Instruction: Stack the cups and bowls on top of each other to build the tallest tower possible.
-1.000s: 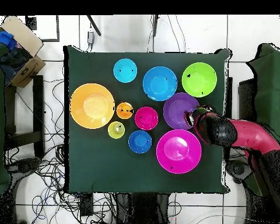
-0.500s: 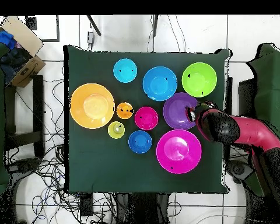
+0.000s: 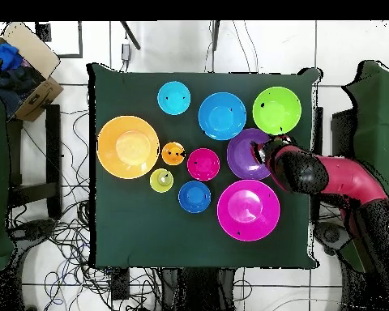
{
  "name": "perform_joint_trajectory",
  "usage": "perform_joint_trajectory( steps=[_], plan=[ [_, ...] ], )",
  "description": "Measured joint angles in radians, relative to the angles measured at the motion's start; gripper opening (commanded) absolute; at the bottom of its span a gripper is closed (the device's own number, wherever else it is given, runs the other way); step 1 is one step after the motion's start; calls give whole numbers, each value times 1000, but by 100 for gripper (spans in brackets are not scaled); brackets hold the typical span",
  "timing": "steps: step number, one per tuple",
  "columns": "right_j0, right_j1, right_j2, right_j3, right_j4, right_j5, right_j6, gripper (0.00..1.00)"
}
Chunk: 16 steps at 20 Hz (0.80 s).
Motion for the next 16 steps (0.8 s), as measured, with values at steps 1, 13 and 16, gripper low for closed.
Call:
perform_joint_trajectory(
  steps=[1,13,16],
  plan=[
    [0,0,3,-2,0,0,-1,100],
    [-4,34,48,-73,-1,59,-56,100],
    [-5,44,51,-88,-1,73,-70,100]
  ],
)
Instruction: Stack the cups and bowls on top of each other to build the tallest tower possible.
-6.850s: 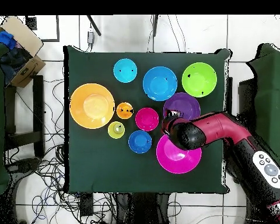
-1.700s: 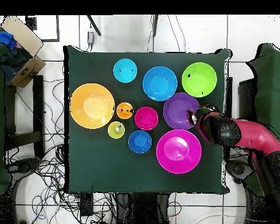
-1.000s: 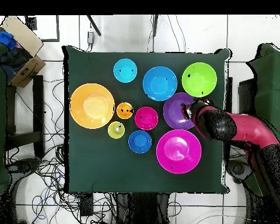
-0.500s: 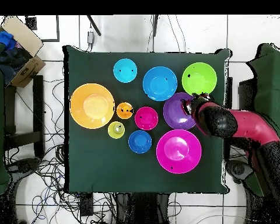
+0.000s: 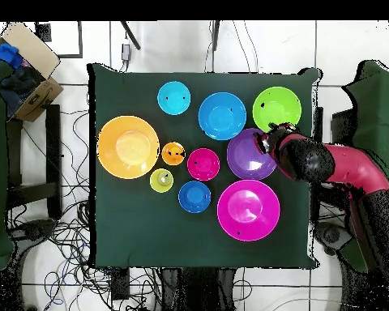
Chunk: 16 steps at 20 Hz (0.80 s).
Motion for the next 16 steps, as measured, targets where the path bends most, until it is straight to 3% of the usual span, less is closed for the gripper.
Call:
perform_joint_trajectory(
  steps=[5,16],
  plan=[
    [4,16,-1,-30,-20,3,-18,100],
    [23,18,-14,-73,-177,3,-19,100]
  ],
)
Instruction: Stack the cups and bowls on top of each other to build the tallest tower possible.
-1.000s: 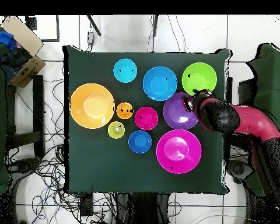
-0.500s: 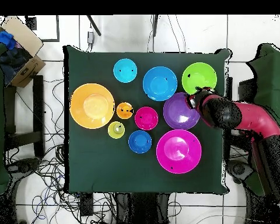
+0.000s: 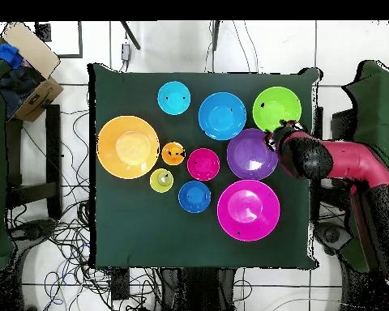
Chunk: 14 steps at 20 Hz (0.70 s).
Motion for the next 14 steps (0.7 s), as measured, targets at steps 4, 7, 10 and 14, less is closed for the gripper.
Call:
perform_joint_trajectory(
  steps=[4,7,10,14],
  plan=[
    [17,-5,-11,-2,-53,0,0,100],
    [33,-13,-22,-1,-92,0,0,100],
    [43,-24,-30,-1,-115,5,0,100],
    [64,-52,-52,-1,-129,50,-9,100]
  ],
)
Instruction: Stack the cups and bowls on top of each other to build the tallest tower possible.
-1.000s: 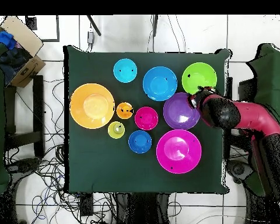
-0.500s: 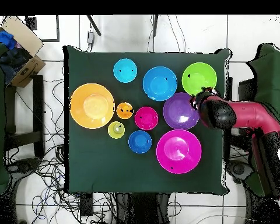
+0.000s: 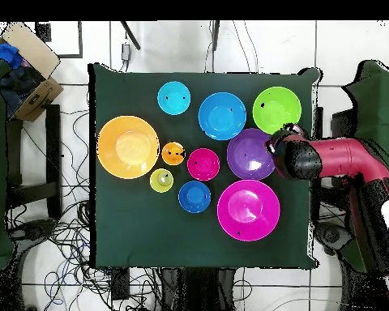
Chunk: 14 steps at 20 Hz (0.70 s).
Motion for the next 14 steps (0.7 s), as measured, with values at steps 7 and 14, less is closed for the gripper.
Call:
perform_joint_trajectory(
  steps=[7,14],
  plan=[
    [11,-30,-15,0,0,95,-71,100],
    [11,-39,-15,0,0,126,-155,100]
  ],
)
